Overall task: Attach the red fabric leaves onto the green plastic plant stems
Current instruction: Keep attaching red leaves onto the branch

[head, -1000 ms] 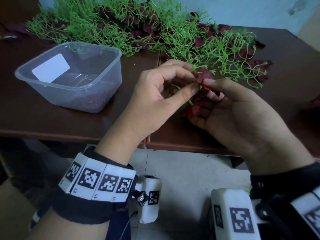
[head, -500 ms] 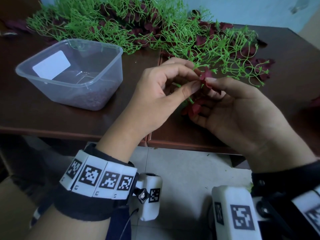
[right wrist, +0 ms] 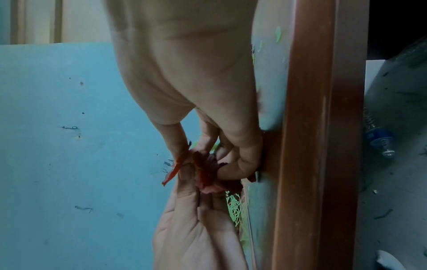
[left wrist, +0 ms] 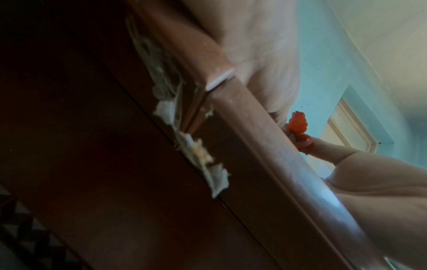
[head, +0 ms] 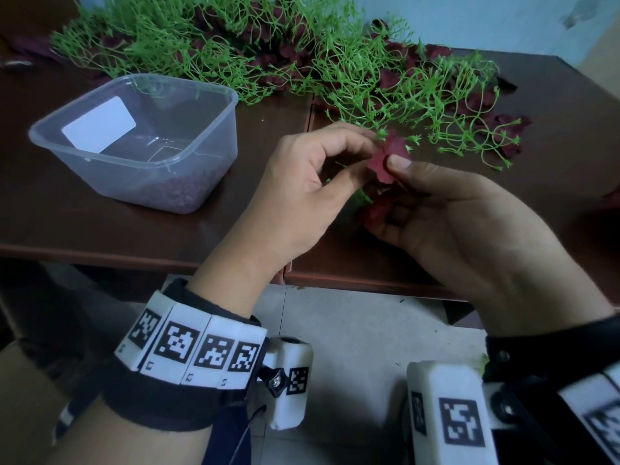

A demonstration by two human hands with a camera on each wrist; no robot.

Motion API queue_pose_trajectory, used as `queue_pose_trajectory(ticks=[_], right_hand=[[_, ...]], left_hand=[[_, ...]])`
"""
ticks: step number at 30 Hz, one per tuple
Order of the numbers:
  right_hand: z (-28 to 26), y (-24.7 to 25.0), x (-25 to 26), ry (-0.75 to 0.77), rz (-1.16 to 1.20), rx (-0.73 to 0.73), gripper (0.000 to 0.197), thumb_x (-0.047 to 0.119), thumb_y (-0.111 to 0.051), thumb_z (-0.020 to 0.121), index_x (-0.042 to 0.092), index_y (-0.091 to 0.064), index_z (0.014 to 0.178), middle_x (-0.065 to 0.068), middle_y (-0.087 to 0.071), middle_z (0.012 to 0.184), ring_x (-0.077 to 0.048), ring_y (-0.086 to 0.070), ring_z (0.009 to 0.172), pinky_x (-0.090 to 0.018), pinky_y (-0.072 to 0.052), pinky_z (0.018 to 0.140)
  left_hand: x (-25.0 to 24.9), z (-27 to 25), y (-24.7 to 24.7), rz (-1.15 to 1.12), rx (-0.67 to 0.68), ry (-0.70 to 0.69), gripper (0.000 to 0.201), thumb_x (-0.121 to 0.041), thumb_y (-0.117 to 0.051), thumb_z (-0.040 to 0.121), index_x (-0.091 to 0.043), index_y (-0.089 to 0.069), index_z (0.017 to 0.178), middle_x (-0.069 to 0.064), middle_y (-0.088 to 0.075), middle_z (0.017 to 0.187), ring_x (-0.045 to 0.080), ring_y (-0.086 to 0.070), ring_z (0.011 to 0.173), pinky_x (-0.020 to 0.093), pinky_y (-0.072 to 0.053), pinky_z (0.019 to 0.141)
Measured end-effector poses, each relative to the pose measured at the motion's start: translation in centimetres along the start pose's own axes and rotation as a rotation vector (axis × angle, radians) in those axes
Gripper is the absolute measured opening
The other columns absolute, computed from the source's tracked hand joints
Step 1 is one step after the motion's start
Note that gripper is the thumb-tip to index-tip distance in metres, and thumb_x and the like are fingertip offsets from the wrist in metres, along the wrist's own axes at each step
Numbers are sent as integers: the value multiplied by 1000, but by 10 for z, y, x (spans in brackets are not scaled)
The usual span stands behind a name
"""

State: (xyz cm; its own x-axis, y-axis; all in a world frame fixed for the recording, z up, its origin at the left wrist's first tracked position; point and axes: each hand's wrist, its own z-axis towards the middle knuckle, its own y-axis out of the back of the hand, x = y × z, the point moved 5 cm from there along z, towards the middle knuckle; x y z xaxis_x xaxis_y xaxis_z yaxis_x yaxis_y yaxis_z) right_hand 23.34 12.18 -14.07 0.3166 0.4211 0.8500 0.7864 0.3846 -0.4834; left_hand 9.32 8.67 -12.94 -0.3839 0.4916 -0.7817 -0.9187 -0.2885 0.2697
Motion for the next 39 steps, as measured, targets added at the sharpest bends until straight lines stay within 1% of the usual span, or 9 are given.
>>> queue_pose_trajectory(ticks=[6,12,16,20,25,30,34,37,39], right_hand=[[-1,-3,3,-29,7,45,18,15,-67,71,7,-70,87,-6,-68,78,-18,-65,73,-35,-58,69],[-3,-4,2,-31,-3,42,15,18,-67,74,8,-70,85,-4,-67,72,-16,-65,70,-37,-56,78],[-6,-4,2,-37,29,41,16,19,-69,74,10,-71,87,-4,-68,74,-16,-67,69,-36,-60,70],[-5,-3,2,-27,46,28,20,20,-71,72,10,-70,90,-6,-66,82,-20,-61,82,-32,-57,73],[-5,-3,1,-42,22,42,26,21,-70,73,9,-70,96,-10,-64,93,-26,-56,93,-33,-54,78],[-5,-3,1,-35,10,64,20,17,-68,73,5,-70,90,-10,-66,81,-24,-62,82,-31,-59,62],[-4,-1,0,10,-33,48,18,15,-65,76,1,-69,87,-13,-68,79,-26,-67,83,-40,-56,90],[-4,-1,1,72,-60,25,24,15,-64,76,-3,-68,92,-16,-68,85,-33,-62,93,-47,-50,99],[-5,-1,3,107,-67,15,24,15,-63,77,-3,-67,94,-15,-68,85,-31,-62,91,-49,-52,96]], left_hand=[[-2,-2,1,-48,-13,-18,8,-6,-72,91,-9,-72,99,4,-69,105,11,-68,103,30,-53,92],[-2,-2,1,-121,-17,-14,14,-3,-72,90,-13,-72,100,4,-70,103,14,-68,105,30,-52,94],[-2,-1,3,-162,-24,-27,15,-1,-72,90,-2,-75,105,13,-69,103,22,-68,103,38,-56,92],[-1,0,2,-170,-28,-10,20,0,-71,91,7,-74,109,20,-68,113,27,-67,113,40,-54,101],[-3,-1,2,-105,-22,-18,11,1,-71,91,4,-76,100,12,-69,110,19,-68,108,34,-54,98],[-7,-3,1,-55,-6,-26,8,3,-70,90,-1,-76,95,2,-67,105,8,-67,98,26,-55,89],[-5,-4,-1,-119,-5,-8,13,10,-68,89,2,-75,96,8,-65,108,13,-68,85,25,-58,73],[-5,-2,0,-131,-37,3,13,9,-70,89,3,-75,99,12,-67,113,14,-69,100,24,-56,84],[-5,-1,3,-153,-87,27,15,8,-70,89,-3,-74,98,5,-70,108,12,-71,101,22,-55,87]])
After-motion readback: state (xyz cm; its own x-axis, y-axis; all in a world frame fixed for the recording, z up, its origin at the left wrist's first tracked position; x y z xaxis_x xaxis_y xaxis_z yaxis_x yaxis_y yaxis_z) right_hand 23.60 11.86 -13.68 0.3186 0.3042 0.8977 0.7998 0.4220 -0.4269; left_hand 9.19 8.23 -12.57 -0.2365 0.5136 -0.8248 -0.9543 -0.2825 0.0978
